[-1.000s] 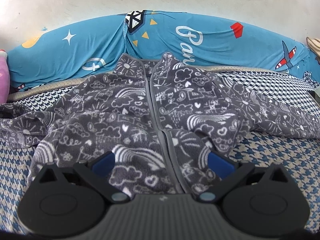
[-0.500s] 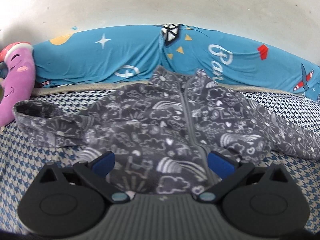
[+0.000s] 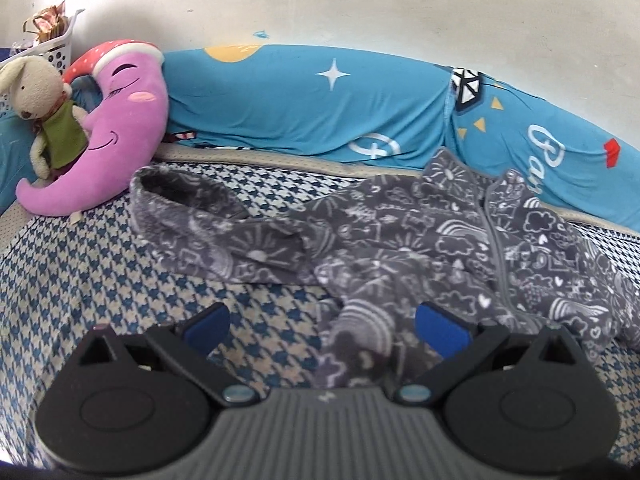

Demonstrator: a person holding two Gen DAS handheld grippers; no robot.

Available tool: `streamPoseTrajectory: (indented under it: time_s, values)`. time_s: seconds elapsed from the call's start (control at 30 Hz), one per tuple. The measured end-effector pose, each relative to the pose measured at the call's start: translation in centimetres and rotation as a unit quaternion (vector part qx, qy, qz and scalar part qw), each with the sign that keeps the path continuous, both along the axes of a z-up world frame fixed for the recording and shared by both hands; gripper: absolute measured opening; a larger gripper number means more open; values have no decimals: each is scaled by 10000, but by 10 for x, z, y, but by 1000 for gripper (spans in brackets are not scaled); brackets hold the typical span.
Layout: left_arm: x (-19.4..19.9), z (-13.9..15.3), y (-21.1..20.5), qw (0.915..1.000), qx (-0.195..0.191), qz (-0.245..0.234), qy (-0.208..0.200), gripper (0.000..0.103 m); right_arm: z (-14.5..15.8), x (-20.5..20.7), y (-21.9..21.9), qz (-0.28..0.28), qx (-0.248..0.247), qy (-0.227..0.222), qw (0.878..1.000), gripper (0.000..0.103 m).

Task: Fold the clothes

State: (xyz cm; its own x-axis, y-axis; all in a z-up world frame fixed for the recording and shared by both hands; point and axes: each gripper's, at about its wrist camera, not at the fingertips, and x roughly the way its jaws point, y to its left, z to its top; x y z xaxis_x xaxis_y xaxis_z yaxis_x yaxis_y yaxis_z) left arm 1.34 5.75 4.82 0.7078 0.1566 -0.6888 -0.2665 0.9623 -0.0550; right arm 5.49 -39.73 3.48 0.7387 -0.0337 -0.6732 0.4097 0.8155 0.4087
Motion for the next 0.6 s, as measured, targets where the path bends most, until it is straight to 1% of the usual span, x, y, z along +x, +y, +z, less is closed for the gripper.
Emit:
streamPoseTrajectory:
  time_s: [0.17, 0.33, 0.47, 0.57, 0.6]
  values:
    - [-6, -5, 24, 9993, -315, 190, 66, 103, 0, 1, 23, 244, -63, 10, 9997, 9]
    - [-10, -2, 50, 9977, -397, 551, -70, 103, -2, -1, 43, 473, -55, 36, 9989, 9]
    - [-6, 11, 78, 9946, -485, 884, -229, 103, -5, 0, 59, 682, -72, 66, 9976, 9]
    - [5, 26, 96, 9939, -242, 1020, -356, 103, -6, 4, 73, 881, -121, 68, 9960, 10]
    - [10, 30, 101, 9934, -104, 1073, -380, 103, -6, 5, 77, 932, -143, 59, 9955, 10]
